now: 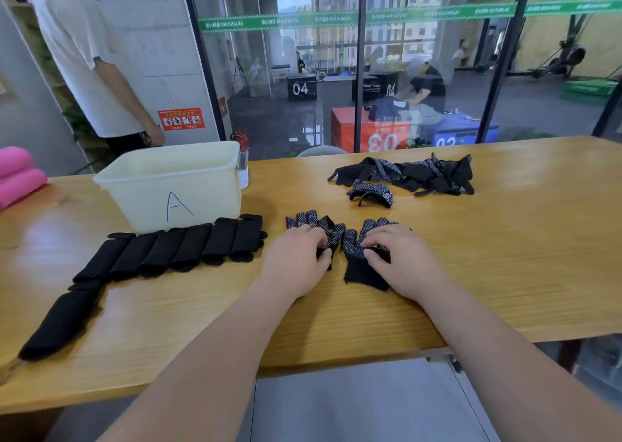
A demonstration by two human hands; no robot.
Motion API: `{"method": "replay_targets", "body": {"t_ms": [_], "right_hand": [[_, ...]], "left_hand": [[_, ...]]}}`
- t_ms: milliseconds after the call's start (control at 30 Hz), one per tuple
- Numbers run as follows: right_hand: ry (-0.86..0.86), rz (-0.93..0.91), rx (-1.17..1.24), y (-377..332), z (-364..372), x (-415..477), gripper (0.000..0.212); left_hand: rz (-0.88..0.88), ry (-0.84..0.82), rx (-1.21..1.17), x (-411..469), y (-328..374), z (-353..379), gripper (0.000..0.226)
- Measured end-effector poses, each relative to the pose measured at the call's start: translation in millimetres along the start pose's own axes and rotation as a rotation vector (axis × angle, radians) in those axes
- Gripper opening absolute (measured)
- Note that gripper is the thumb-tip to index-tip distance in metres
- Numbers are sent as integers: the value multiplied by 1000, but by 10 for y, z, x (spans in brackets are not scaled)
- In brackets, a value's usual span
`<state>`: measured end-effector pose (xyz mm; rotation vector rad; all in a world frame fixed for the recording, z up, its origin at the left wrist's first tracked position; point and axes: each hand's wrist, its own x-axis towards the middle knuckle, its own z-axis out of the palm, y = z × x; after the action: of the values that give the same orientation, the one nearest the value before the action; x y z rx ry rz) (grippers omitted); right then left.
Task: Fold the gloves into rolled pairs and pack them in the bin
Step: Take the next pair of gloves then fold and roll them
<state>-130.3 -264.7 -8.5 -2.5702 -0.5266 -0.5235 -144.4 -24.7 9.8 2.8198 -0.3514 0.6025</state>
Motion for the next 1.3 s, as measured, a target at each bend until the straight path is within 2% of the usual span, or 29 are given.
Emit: {"method": "replay_targets", "body": {"t_ms": [100, 200, 267, 500, 600, 767, 933, 1033, 1100, 1200, 1233, 1300], "right_hand": [[-3, -36, 3, -23, -2, -4, 17], [-32, -61, 26, -32, -1, -12, 22], [-41, -61, 40, -39, -10, -17, 19], [-43, -62, 60, -59, -27, -29, 11], [-43, -56, 81, -67, -32, -25, 11], [-33, -42, 90, -86, -52, -35, 11], [-10, -54, 95, -69, -49, -44, 10], [4, -58, 102, -51, -37, -35, 10], [9, -53, 105, -33, -24, -28, 10], [28, -40, 112, -26, -21, -22, 9], [37, -37, 120, -26, -20, -21, 9], [37, -37, 129, -22, -14, -17, 8]], "left_hand": [[33, -88, -86, -44, -139, -149, 20], [145, -119, -47, -153, -307, -191, 19], [142, -169, -108, -217, -383, -206, 24], [182, -117, -35, -278, -360, -336, 13], [123, -31, -85, -218, -284, -584, 20], [-12, 14, -164, 101, -148, -1182, 24], [-33, -56, -135, 401, -168, -1455, 25], [-87, 9, -76, 551, -200, -1455, 22], [-92, 166, -28, 612, -190, -1459, 23], [11, 399, -51, 562, -87, -1462, 23], [47, 405, -73, 507, -37, -1428, 23], [81, 282, -70, 371, 18, -1231, 25]]}}
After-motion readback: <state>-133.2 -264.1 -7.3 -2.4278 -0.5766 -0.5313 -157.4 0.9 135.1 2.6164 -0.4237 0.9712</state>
